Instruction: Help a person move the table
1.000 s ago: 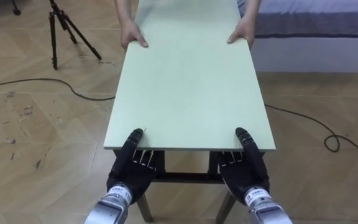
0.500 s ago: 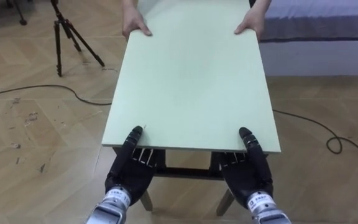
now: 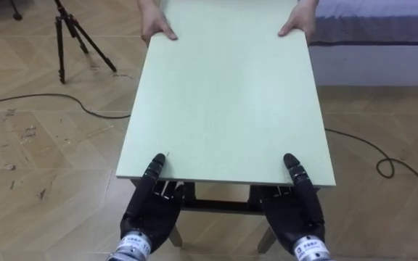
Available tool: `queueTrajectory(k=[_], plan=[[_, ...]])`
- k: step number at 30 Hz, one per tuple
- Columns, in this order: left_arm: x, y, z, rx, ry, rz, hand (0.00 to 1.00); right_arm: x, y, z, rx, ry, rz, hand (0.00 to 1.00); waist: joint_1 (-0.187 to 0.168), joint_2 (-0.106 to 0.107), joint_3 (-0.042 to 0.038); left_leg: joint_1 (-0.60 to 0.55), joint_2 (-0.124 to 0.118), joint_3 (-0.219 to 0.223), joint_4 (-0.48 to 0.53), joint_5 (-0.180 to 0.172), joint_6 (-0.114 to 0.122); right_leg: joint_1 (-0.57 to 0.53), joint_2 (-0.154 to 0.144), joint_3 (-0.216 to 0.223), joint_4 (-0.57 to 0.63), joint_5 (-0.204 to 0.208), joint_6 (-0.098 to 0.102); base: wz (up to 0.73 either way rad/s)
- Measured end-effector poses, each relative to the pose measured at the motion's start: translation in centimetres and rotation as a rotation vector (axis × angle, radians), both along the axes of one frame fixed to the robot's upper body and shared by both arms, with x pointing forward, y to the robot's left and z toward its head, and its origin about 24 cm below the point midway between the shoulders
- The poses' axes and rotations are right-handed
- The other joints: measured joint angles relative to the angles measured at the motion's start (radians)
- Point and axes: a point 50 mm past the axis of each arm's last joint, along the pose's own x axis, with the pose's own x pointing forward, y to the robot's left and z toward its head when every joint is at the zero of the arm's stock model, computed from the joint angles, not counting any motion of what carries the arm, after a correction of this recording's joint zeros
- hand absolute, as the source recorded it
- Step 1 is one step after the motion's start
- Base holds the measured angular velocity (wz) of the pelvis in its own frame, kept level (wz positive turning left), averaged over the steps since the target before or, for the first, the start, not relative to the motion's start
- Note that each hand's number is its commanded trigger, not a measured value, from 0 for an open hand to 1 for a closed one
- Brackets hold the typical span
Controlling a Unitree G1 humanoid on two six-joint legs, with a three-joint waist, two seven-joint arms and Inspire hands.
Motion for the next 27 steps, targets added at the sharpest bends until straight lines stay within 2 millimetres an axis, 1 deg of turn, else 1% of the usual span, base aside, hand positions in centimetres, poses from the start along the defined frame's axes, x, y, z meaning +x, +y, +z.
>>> queueTrajectory(k=[7,14,20,24,27], plan=[[-1.1,0.0,-0.5,-0.011,0.004,-0.003,1.00,-1.0,-0.2,0.0,-0.023,-0.006,0.014,1.00,0.007,-0.001,0.0010,-0.014,-0.001,0.001,0.006,0.000,0.000,-0.014,-0.003,-0.006,0.003,0.000,0.000,0.03],[-1.8,0.0,-0.3,-0.010,-0.001,0.006,1.00,-1.2,0.0,0.0,-0.024,-0.015,0.017,1.00,-0.001,-0.003,0.0017,-0.042,0.001,0.002,0.022,0.000,0.000,-0.035,-0.003,-0.007,0.012,0.007,-0.002,0.00],[-1.9,0.1,-0.2,-0.002,-0.009,0.022,1.00,-1.3,0.3,0.0,-0.018,-0.024,0.029,1.00,-0.001,-0.005,0.0028,-0.052,0.001,0.002,0.025,0.000,0.000,-0.047,-0.003,-0.007,0.018,0.007,-0.003,0.00],[-1.9,0.1,-0.3,0.002,-0.010,0.024,1.00,-1.5,0.4,0.0,-0.013,-0.025,0.030,1.00,-0.003,-0.011,0.0035,-0.060,0.001,-0.004,0.033,0.000,0.000,-0.047,-0.004,-0.012,0.018,0.007,-0.003,0.02],[-2.0,-0.1,-0.1,0.004,-0.016,0.013,1.00,-1.9,0.2,-0.2,-0.002,-0.027,0.009,1.00,-0.003,-0.020,0.0036,-0.085,-0.001,-0.011,0.058,0.000,-0.001,-0.050,-0.010,-0.026,0.018,0.004,-0.003,0.15]])
